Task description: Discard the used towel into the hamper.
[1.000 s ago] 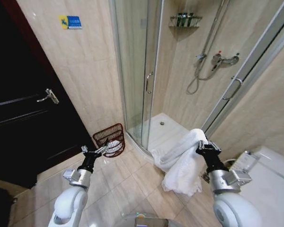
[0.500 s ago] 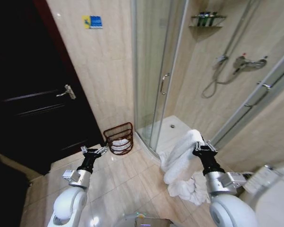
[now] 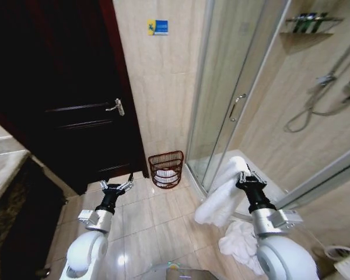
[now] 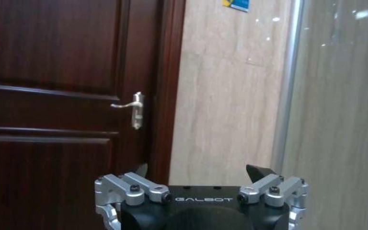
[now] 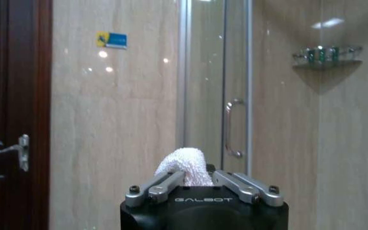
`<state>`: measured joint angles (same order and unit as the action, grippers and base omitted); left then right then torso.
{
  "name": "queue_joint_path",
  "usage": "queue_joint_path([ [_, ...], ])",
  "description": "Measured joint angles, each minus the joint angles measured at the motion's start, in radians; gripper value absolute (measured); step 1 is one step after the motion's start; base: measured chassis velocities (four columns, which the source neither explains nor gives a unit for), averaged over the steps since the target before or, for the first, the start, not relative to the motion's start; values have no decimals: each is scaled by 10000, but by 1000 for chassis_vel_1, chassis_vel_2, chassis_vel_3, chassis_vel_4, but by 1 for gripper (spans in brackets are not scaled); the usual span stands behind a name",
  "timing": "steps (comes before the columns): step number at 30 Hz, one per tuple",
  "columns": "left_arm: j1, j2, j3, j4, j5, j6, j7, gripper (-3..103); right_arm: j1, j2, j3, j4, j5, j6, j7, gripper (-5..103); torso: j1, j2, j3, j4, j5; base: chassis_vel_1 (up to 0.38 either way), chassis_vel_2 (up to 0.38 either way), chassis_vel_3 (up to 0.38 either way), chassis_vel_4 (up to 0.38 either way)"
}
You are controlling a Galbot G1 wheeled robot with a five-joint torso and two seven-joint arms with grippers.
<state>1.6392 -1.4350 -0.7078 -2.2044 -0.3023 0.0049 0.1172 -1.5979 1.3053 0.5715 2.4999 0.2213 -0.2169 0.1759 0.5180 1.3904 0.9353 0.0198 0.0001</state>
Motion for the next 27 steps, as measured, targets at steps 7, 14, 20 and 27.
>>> queue_joint_path([
  [7, -233, -230, 141, 234, 293, -58, -223, 100, 543, -129, 60, 0, 281, -126, -33, 4, 0, 0, 0, -3, 0, 10, 14, 17, 21],
  [14, -654, -416, 260, 556, 294, -256, -788, 100, 938, -34, -147, 0, 53, -31, -227, 4, 16, 33, 16, -2, 0, 0, 0, 0, 0],
  [20, -897, -215, 86, 1417, 37, -1048, -877, 100, 1101, 448, -502, -204, -777, 360, -532, 4, 84, 181, 92, 0, -3, 0, 0, 0, 0],
  [27, -945, -228, 31, 1714, -170, -1409, -705, 100, 1338, 342, -506, -470, -918, 465, -606, 4, 105, 222, 117, -1, -1, 0, 0, 0, 0],
])
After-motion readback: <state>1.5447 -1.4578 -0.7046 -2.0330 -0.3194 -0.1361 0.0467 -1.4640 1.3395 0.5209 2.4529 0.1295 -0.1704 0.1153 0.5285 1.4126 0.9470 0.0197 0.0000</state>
